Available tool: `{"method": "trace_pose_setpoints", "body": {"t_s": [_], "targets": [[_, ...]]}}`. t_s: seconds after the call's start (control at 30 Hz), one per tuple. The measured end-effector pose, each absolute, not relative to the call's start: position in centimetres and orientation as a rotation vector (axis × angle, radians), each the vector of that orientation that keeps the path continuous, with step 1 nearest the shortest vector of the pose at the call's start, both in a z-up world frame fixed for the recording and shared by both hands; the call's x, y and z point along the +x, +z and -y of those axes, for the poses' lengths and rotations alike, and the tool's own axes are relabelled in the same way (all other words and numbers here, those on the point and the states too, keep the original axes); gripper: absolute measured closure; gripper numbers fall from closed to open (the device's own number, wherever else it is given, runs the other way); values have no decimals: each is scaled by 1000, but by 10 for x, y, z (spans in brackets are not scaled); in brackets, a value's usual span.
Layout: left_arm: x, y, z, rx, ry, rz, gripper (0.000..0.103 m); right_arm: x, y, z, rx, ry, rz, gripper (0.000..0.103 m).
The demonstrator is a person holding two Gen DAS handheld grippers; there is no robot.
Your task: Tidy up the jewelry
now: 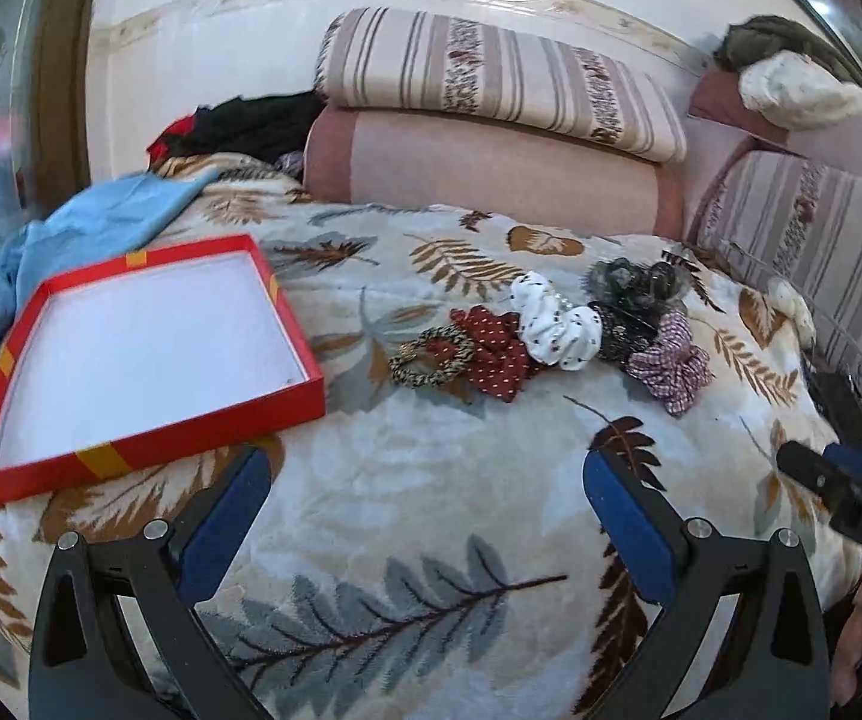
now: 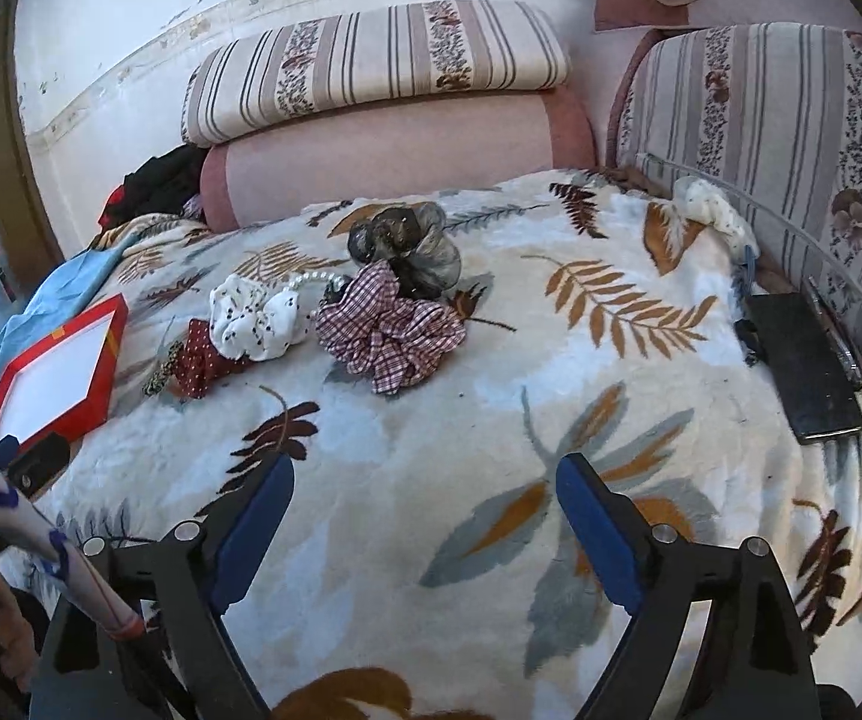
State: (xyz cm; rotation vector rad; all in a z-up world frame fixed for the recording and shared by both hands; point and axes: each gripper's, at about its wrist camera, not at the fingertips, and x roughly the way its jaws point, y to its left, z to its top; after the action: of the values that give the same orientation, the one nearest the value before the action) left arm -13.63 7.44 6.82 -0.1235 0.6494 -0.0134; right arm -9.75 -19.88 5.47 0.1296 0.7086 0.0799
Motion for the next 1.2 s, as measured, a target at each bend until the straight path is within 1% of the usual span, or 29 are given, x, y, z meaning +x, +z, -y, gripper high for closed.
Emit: {"method": "trace_pose_setpoints", "body": {"t_s": [0.2, 0.63, 1.2], "targets": [[-130, 59, -75, -122, -3, -680, 0, -90, 47, 196, 147, 112, -721, 11], [-129, 53, -57, -8, 7, -674, 0, -80, 40, 176, 135, 180, -751, 11], [-130, 51, -56, -3, -1, -679, 0, -80, 40, 179, 134, 160, -754, 11]]}}
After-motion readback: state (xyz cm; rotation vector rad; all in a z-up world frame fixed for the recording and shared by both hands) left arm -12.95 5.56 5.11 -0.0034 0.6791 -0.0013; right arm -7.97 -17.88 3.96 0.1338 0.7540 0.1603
